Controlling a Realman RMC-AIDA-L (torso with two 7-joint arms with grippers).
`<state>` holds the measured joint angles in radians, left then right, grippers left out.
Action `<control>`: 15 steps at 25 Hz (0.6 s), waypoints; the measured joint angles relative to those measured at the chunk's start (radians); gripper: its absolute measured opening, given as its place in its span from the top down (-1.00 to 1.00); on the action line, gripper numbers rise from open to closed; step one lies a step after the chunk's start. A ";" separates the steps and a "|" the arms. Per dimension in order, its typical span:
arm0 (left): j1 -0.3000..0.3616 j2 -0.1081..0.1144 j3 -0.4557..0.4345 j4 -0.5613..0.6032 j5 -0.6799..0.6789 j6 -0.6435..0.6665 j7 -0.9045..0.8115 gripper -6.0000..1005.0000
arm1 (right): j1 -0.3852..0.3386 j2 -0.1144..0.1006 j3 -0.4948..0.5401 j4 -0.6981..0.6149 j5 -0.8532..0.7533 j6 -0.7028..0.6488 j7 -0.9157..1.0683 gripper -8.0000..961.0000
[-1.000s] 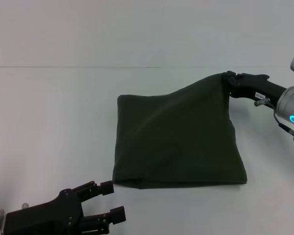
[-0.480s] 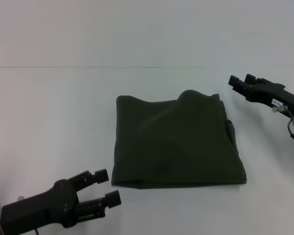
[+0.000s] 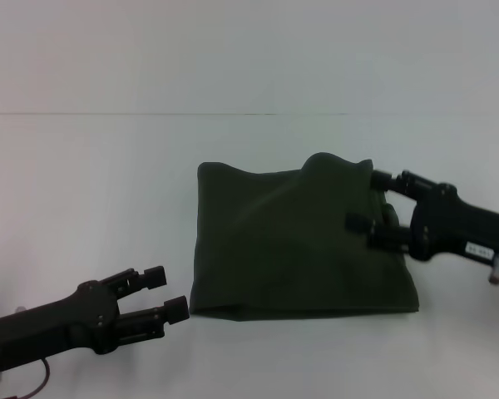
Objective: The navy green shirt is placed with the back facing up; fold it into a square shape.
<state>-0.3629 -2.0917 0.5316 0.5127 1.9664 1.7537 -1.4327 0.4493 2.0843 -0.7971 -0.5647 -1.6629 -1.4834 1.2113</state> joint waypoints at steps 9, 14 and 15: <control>0.046 -0.017 0.015 0.046 0.001 -0.023 0.352 -0.87 | -0.151 0.011 0.029 0.066 -0.030 -0.147 -0.255 -0.91; 0.085 -0.035 0.017 0.027 0.005 -0.130 0.420 -0.87 | -0.200 0.007 0.053 0.202 -0.031 -0.117 -0.404 -0.91; 0.087 -0.032 0.017 0.017 0.012 -0.138 0.419 -0.87 | -0.206 0.008 0.053 0.215 -0.033 -0.103 -0.417 -0.91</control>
<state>-0.2755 -2.1241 0.5487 0.5295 1.9780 1.6159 -1.0139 0.2432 2.0918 -0.7441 -0.3502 -1.6960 -1.5868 0.7942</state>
